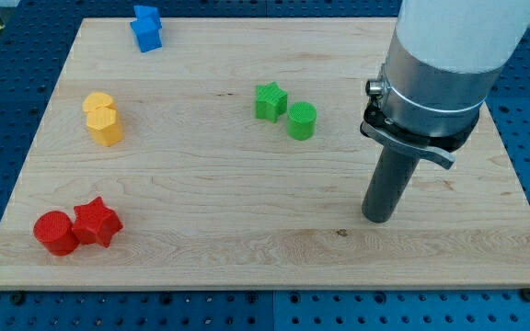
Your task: Push the green star slightly towards the top center of the board
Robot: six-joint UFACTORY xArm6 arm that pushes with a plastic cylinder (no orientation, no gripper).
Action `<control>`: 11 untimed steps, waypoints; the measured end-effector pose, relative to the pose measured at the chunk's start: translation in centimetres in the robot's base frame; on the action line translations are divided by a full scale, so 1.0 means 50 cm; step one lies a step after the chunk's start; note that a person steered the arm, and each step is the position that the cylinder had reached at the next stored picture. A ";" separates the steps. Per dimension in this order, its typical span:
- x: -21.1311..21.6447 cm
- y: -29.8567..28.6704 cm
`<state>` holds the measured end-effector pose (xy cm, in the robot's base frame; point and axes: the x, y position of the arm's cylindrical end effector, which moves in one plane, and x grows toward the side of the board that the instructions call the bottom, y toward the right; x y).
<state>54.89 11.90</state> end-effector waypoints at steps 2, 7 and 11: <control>-0.017 -0.073; -0.173 -0.184; -0.304 -0.248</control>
